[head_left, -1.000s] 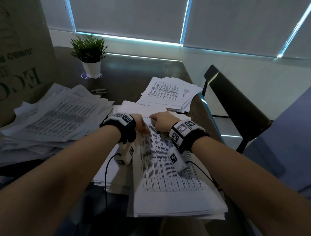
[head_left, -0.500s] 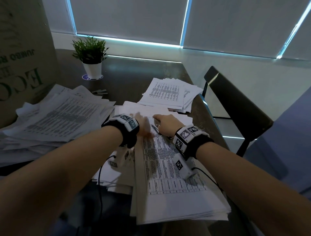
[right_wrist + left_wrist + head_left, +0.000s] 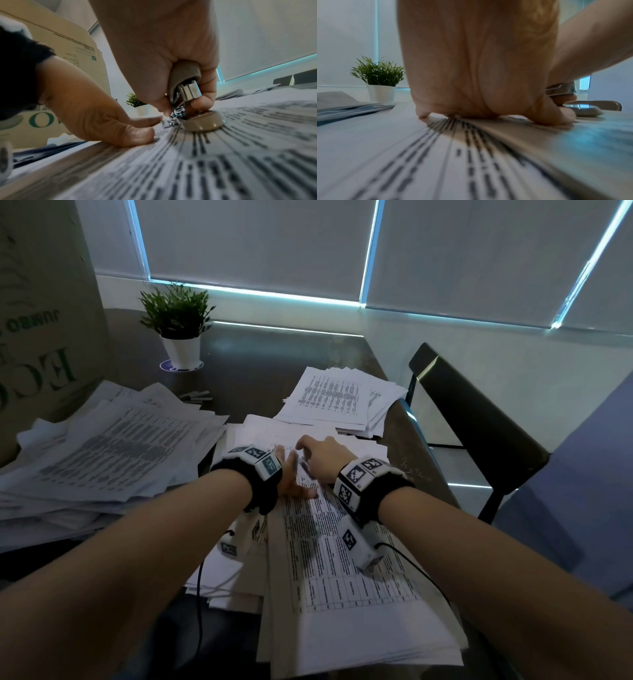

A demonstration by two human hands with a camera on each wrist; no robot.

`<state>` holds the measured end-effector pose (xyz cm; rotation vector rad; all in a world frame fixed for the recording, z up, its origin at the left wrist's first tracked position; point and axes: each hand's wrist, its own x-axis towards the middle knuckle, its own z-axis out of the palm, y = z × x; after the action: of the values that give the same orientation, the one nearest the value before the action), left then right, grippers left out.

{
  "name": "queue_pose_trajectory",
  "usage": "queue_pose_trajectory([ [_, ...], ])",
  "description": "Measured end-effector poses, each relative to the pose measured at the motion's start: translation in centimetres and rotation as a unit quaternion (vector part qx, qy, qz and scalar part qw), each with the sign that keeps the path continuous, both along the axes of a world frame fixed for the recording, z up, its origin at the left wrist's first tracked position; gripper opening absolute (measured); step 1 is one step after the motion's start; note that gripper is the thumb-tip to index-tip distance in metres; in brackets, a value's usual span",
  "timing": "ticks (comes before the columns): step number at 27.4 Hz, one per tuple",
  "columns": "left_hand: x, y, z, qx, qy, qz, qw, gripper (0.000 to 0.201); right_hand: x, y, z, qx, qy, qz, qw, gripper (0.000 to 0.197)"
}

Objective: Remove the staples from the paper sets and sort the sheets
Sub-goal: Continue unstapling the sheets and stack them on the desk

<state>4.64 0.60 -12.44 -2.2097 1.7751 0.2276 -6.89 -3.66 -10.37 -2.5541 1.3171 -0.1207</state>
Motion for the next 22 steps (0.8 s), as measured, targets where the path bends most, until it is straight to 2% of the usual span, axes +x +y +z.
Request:
queue_pose_trajectory([
  [3,-0.2,0.5,0.5,-0.004,0.016,-0.007,1.000,0.111,0.1,0.4,0.1,-0.019,0.069,-0.012,0.997,0.023],
  [6,-0.4,0.7,1.3,-0.010,0.017,-0.026,0.999,0.115,0.1,0.7,0.6,-0.027,0.058,0.001,0.998,0.015],
  [9,-0.6,0.7,1.3,-0.016,0.002,-0.031,0.999,0.129,-0.2,0.5,1.2,-0.012,0.060,0.029,0.998,0.021],
  [13,-0.4,0.1,1.2,-0.028,-0.013,-0.039,0.999,0.156,-0.6,-1.0,1.9,0.046,0.009,0.027,0.999,0.024],
  [15,-0.4,0.2,1.1,-0.027,-0.013,-0.039,0.999,0.162,-1.0,-1.8,2.0,0.102,-0.033,0.012,0.994,0.024],
  [19,-0.4,0.0,1.3,-0.023,-0.031,-0.042,0.998,0.164,-1.3,-3.6,1.7,0.152,-0.073,0.009,0.986,0.026],
  [22,-0.7,0.3,1.5,-0.024,-0.019,-0.039,0.999,0.156,-1.7,-3.5,1.7,0.198,-0.107,0.002,0.974,0.028],
])
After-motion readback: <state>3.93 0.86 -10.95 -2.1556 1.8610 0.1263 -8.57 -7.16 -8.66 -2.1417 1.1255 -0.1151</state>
